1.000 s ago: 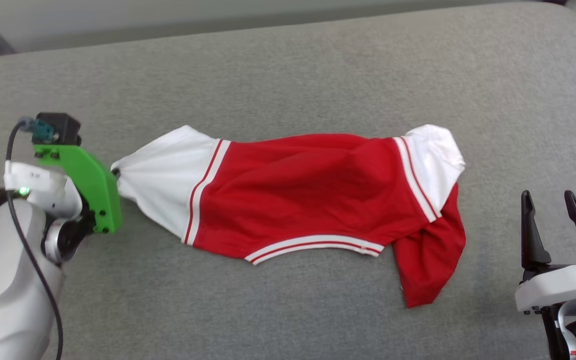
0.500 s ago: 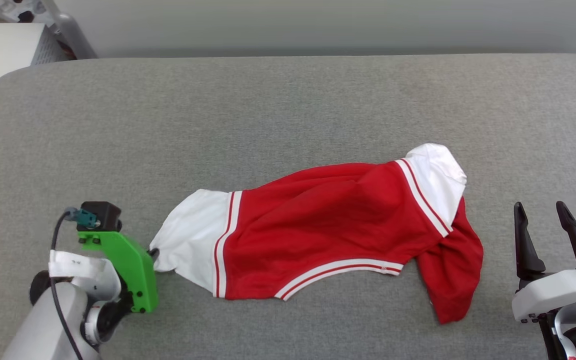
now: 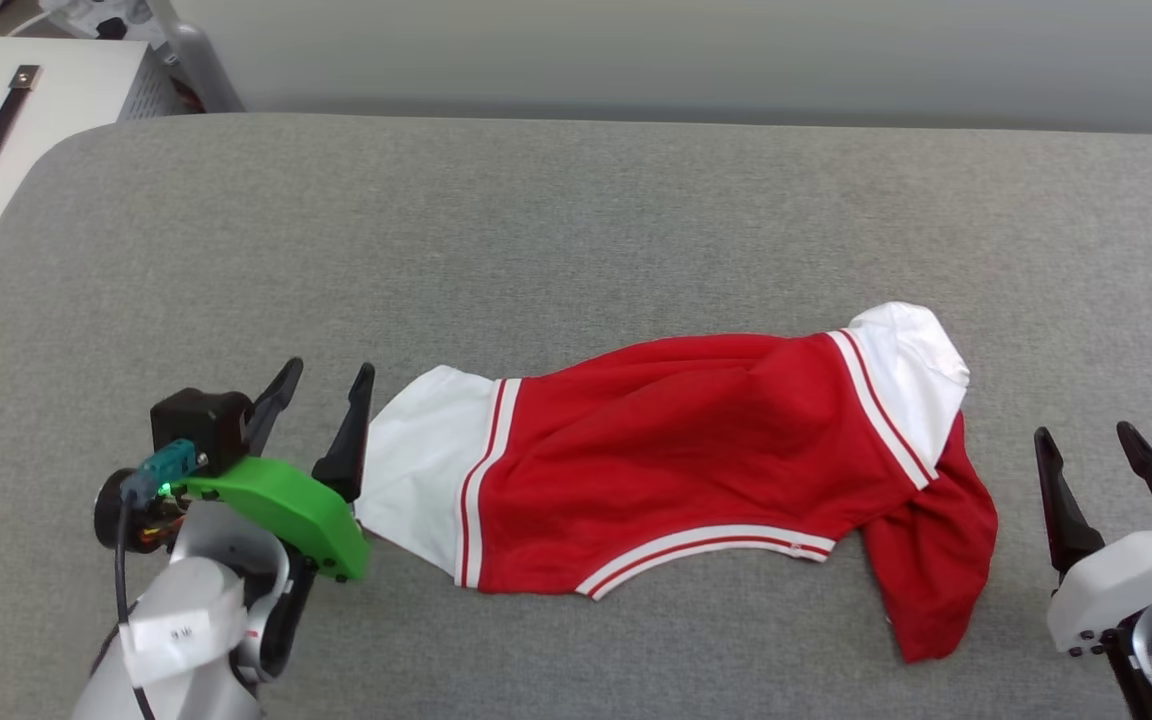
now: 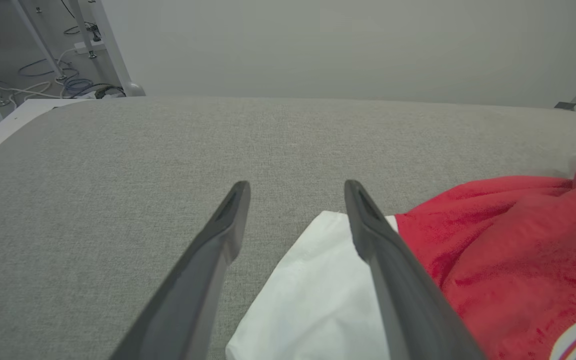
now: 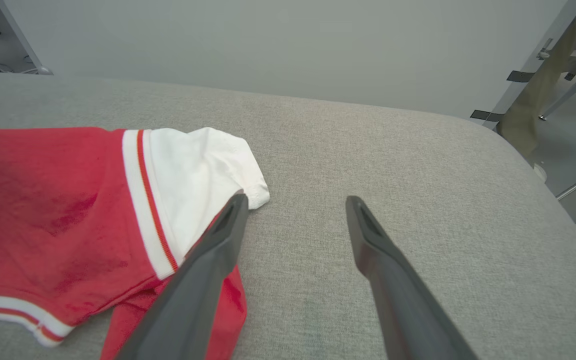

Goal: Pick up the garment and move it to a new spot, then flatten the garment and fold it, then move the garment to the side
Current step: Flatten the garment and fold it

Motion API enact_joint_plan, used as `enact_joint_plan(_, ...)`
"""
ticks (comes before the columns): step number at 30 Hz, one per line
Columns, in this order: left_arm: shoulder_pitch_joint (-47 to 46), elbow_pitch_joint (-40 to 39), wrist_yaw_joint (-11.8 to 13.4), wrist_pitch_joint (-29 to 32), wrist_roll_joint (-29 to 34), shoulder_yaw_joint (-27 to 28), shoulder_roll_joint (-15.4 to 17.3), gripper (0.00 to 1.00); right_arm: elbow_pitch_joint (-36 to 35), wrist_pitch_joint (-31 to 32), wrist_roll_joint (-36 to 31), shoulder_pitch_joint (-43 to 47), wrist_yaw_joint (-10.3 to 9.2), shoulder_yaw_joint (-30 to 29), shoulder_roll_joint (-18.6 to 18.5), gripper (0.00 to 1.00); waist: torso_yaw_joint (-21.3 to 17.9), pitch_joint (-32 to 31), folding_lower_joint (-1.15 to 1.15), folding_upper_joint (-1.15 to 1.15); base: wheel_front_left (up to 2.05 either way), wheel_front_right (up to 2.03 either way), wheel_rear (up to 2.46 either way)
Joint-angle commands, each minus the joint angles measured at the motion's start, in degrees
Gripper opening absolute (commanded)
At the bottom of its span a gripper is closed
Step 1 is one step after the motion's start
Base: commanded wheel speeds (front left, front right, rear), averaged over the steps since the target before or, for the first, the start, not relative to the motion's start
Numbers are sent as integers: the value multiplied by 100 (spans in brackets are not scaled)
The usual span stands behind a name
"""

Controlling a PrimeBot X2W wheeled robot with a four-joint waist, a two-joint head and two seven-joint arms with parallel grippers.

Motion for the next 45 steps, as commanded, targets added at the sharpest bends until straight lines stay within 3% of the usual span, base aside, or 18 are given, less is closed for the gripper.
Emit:
enact_joint_plan(1,69,-49,58,-278,87,4,-94,100,-76,250,122,-7,-8,87,-177,100,83,-1,0,0,0,0,0)
enact_joint_plan(8,282,-322,244,-933,186,-25,-530,100,-233,2265,1028,-587,-8,688,-1337,100,435,217,0,0,0,0,0)
enact_joint_plan(14,183,-222,200,-974,260,-145,-600,100,122,3641,1864,-1268,-8,933,-1886,100,738,472,0,0,0,0,0)
enact_joint_plan(18,79,-203,190,-1000,274,-156,-638,100,475,4045,2060,-1618,-8,1092,-2106,100,915,634,0,0,0,0,0)
enact_joint_plan(34,-143,-68,141,-1070,304,-158,-788,100,1169,4434,2339,-2128,-8,2074,-2546,100,1233,1033,0,0,0,0,0)
enact_joint_plan(35,-151,-52,135,-1073,304,-151,-792,100,1186,4477,2370,-2108,-8,2155,-2590,75,1242,1041,0,0,0,0,0)
enact_joint_plan(36,-157,-38,131,-1075,306,-146,-795,100,1201,4509,2395,-2087,-8,2219,-2622,42,1247,1045,0,0,0,0,0)
enact_joint_plan(38,-164,-2,123,-1079,307,-134,-804,100,1244,4543,2467,-2039,-8,2327,-2670,0,1255,1039,0,0,0,0,0)
enact_joint_plan(45,-106,157,105,-1087,316,-99,-785,100,1423,4250,2552,-1927,-8,2331,-2777,0,1152,834,0,0,0,0,0)
